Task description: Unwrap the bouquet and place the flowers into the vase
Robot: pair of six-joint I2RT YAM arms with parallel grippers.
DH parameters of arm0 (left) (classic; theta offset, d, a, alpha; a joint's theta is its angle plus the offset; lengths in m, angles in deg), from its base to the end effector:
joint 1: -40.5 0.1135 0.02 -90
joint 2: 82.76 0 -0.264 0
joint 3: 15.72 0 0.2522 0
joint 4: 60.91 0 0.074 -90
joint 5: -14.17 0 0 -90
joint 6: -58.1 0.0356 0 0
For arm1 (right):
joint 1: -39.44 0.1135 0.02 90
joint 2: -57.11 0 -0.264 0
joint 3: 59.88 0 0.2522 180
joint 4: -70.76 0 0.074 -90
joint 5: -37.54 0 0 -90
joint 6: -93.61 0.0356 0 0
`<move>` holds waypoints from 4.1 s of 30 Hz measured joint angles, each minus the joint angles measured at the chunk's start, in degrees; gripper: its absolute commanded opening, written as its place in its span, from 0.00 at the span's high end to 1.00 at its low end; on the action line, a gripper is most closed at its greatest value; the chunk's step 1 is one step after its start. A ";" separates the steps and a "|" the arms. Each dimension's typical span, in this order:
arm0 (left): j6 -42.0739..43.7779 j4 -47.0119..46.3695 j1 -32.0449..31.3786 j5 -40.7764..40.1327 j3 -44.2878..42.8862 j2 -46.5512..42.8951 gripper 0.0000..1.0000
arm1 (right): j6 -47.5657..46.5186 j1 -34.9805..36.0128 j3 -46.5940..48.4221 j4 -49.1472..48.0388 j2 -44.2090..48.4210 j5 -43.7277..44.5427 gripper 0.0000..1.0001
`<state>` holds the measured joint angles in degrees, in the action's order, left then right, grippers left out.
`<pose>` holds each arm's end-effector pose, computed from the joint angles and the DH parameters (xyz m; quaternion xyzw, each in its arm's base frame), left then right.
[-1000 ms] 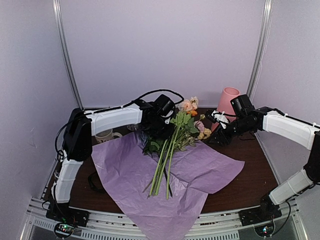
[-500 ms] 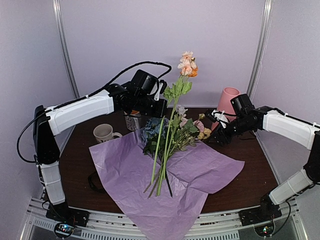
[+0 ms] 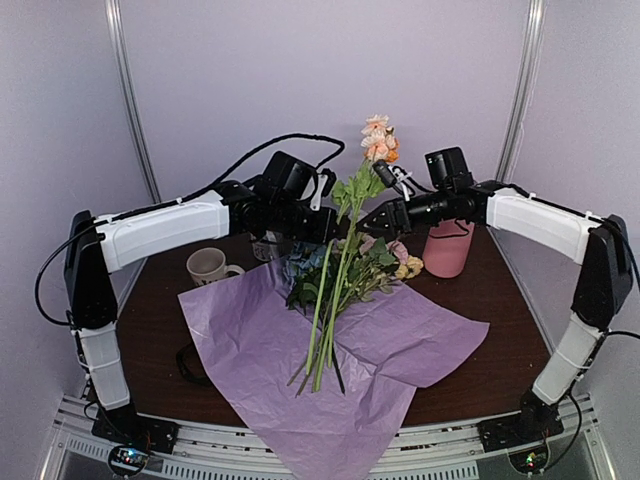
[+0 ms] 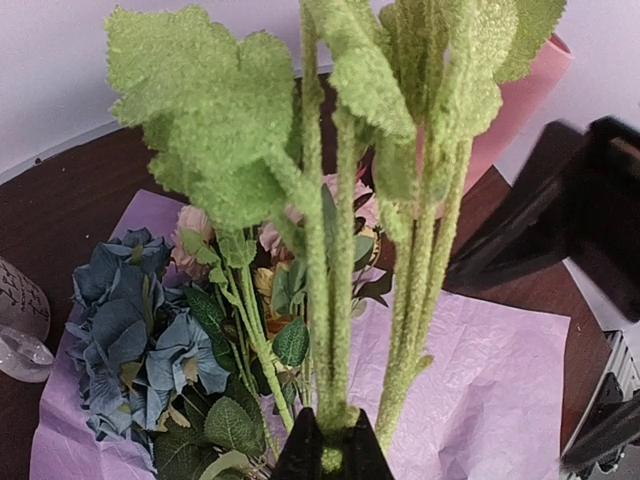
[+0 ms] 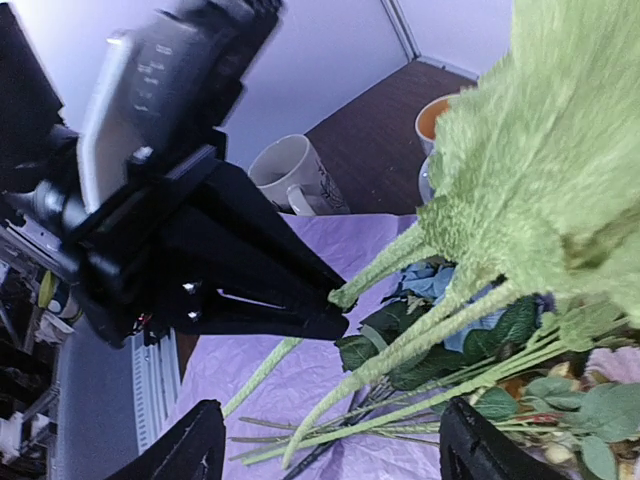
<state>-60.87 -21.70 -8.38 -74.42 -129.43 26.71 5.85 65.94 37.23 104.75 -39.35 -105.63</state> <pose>0.2948 -0.3391 0.3182 0.1589 0.8725 -0.2987 0.3525 0.3287 0.1957 0.3263 -0.3730 0.7250 0.4869 0.3133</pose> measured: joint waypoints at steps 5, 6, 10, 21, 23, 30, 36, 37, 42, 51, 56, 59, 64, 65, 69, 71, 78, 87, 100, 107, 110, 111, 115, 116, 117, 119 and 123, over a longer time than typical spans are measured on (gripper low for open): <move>-0.74 -0.87 -0.02 0.00 0.57 -2.03 1.00 | 8.76 2.95 2.43 -5.07 -7.43 -0.20 0.42; -0.85 -1.09 0.00 -0.04 0.59 -2.40 1.00 | 9.86 3.17 2.80 -5.99 -8.31 -0.26 0.46; -1.25 -1.62 0.07 -0.11 0.59 -3.19 1.00 | 13.75 3.13 2.95 -10.27 -9.55 -1.27 0.85; -1.44 -1.44 1.09 -2.84 2.03 -3.08 1.00 | 16.02 1.57 -3.02 -12.55 -2.03 -3.69 1.00; -1.57 -1.44 1.90 -2.80 3.10 -2.71 1.00 | 14.14 0.26 -4.20 -9.81 2.78 -3.74 1.00; -1.64 -1.90 3.52 -2.49 6.64 0.76 1.00 | 8.41 -7.21 -0.17 -2.86 15.45 -3.74 1.00; -1.62 -1.99 3.45 -1.07 7.80 1.81 1.00 | 0.57 -12.61 15.43 6.29 13.60 2.47 1.00; -1.62 -2.16 3.45 -0.94 7.82 1.81 1.00 | -0.87 -13.55 19.28 7.61 12.48 4.37 1.00; -1.64 -3.58 3.45 -0.07 8.76 1.73 1.00 | -6.05 -16.79 31.21 10.16 9.42 14.91 1.00; -2.34 -4.66 3.28 1.31 10.49 1.73 1.00 | -6.86 -24.04 32.44 9.51 9.33 23.67 1.00; -2.45 -5.03 3.13 1.42 10.49 1.73 1.00 | -4.94 -27.56 32.00 7.74 9.42 22.29 1.00; -2.45 -5.16 3.13 1.44 10.49 1.73 1.00 | -3.56 -28.22 30.16 5.33 10.51 20.70 1.00; -2.47 -5.66 3.13 1.79 10.49 1.73 1.00 | -1.49 -28.24 32.33 4.72 11.52 19.67 1.00; -2.47 -5.73 3.13 1.86 10.49 1.73 1.00 | -1.01 -28.26 32.89 4.61 12.09 19.69 1.00; -2.49 -5.86 3.08 2.08 10.49 1.73 1.00 | -0.44 -28.26 32.74 4.74 13.16 19.71 1.00; -2.47 -5.92 3.08 2.12 10.49 1.73 1.00 | -0.37 -28.28 31.36 4.74 13.73 19.74 1.00; -2.47 -5.92 3.08 2.23 10.49 1.70 1.00 | -0.31 -28.50 23.65 6.16 14.49 20.48 1.00; -2.47 -5.92 3.04 2.43 10.49 1.55 1.00 | -0.35 -28.70 22.56 7.13 6.56 22.56 1.00; -2.47 -6.12 2.43 2.43 11.72 0.07 1.00 | 0.59 -29.18 28.92 12.20 -10.08 22.75 0.44; -2.45 -6.14 2.29 2.43 11.93 0.07 1.00 | 2.64 -31.78 25.22 12.04 -4.90 21.75 0.26; -2.40 -6.16 2.29 2.43 11.93 0.07 1.00 | 3.34 -33.46 22.16 12.92 -0.72 21.27 0.24; -2.36 -6.16 2.27 2.40 11.93 0.04 1.00 | 3.56 -33.79 21.29 13.33 0.83 21.16 0.24; -1.51 -6.75 2.27 2.43 12.00 -0.31 1.00 | 3.74 -34.62 14.21 14.19 10.27 20.59 0.27; -1.29 -7.15 2.27 2.45 12.09 -0.50 1.00 | 3.78 -34.60 11.43 13.79 13.46 19.98 0.28; -1.05 -7.58 2.27 2.47 12.15 -0.74 1.00 | 3.98 -34.60 9.55 13.81 15.98 19.39 0.30; -0.66 -8.24 2.27 2.54 12.31 -1.29 1.00 | 4.52 -34.49 5.73 12.87 21.24 17.16 0.33; 0.02 -9.53 2.23 2.71 12.44 -2.62 1.00 | 6.58 -33.07 2.05 10.08 26.60 11.50 0.34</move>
<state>-60.85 -31.23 -6.15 -71.71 -116.99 24.08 12.43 32.87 39.28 114.82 -12.75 -94.13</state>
